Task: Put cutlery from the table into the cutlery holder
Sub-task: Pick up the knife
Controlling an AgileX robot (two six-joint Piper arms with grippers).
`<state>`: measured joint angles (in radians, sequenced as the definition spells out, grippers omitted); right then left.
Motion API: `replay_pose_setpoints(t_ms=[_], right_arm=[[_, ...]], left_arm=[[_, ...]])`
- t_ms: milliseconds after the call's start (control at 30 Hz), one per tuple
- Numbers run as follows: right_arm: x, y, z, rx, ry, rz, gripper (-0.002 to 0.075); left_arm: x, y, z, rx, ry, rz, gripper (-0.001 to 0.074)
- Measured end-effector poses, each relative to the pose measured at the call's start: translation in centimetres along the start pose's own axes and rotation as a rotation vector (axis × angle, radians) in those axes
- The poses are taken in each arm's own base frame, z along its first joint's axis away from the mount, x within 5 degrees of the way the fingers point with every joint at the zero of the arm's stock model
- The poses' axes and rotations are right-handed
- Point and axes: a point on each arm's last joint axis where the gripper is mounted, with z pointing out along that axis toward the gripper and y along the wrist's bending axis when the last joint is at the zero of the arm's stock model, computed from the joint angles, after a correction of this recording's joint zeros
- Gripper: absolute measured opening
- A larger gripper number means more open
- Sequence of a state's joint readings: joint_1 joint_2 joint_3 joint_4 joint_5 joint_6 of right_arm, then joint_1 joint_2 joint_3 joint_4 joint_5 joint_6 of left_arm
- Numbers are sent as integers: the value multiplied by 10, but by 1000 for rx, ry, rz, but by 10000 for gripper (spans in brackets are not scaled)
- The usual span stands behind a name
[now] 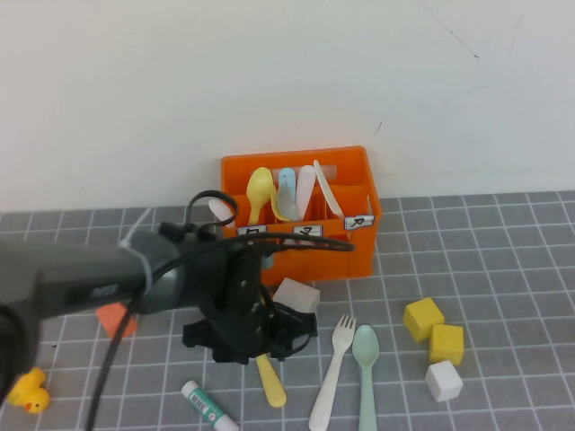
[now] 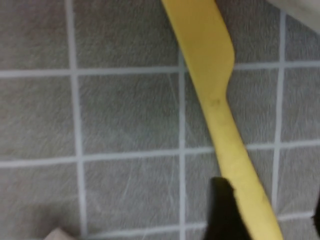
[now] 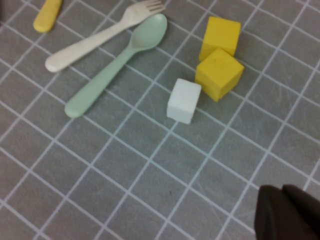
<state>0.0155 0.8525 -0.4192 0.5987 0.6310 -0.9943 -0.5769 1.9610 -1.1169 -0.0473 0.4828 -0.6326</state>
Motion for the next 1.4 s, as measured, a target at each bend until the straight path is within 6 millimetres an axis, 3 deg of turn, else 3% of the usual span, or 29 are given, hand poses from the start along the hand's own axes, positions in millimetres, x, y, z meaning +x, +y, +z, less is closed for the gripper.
replay_pose_setpoints(t_ms=[233, 833, 967, 1133, 1400], right_arm=[[-4, 2, 0, -26, -44, -13, -3], [-4, 5, 0, -54, -50, -30, -3], [-5, 5, 0, -59, -51, -29, -3], [-5, 6, 0, -62, -54, -28, -3], [-5, 6, 0, -68, -59, -23, -3]], left_arm=[[0, 1, 28, -60, 74, -28, 410], [4, 9, 29, -171, 130, 28, 376], [4, 9, 30, -165, 127, 25, 322], [4, 9, 31, -168, 131, 24, 153], [4, 9, 31, -181, 138, 33, 157]])
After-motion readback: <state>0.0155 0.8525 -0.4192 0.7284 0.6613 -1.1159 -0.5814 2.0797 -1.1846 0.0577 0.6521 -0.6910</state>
